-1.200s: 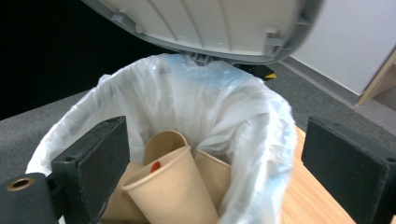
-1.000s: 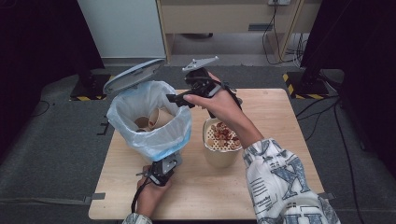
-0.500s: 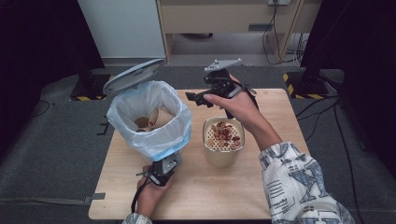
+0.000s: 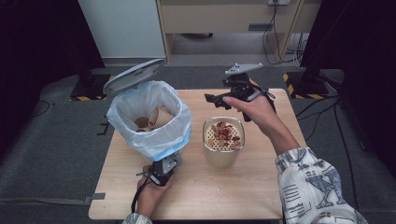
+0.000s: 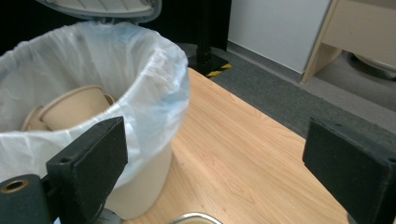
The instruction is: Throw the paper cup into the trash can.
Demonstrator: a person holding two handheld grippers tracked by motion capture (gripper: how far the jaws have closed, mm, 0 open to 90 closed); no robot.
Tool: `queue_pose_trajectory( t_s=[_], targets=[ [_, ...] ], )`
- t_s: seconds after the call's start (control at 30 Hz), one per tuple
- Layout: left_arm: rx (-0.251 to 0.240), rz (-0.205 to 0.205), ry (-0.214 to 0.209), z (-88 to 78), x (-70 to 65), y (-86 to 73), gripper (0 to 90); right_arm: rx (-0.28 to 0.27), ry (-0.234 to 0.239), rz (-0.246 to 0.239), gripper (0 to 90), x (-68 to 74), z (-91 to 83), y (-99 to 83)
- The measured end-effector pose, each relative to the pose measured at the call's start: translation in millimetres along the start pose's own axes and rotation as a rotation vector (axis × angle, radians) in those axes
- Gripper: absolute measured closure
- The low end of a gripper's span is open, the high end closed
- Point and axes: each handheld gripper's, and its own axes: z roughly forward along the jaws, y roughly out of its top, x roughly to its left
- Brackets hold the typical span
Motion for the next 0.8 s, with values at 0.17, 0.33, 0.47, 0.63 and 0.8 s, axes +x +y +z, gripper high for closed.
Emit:
queue_pose_trajectory(
  t_s=[0.17, 0.33, 0.47, 0.63, 0.8],
  targets=[
    [0.001, 0.002, 0.005, 0.0, -0.7, 0.1, 89.3, -0.002, -0.024, 0.008, 6.9, -10.0, -10.0, -9.7],
    [-0.001, 0.002, 0.005, 0.1, -0.7, 0.0, 89.3, 0.005, -0.045, 0.023, 6.7, -19.9, -19.2, -19.0],
    [0.000, 0.002, 0.006, 0.0, -0.8, 0.0, 89.3, -0.002, -0.057, 0.040, 6.7, -27.8, -27.3, -25.7],
    [0.000, 0.003, 0.006, 0.0, -0.9, 0.0, 89.3, -0.002, -0.077, 0.058, 6.8, -37.4, -35.2, -34.8],
    [-0.002, 0.002, 0.006, 0.1, -0.8, -0.1, 89.3, 0.000, -0.096, 0.073, 6.8, -45.0, -40.3, -42.3]
  ],
)
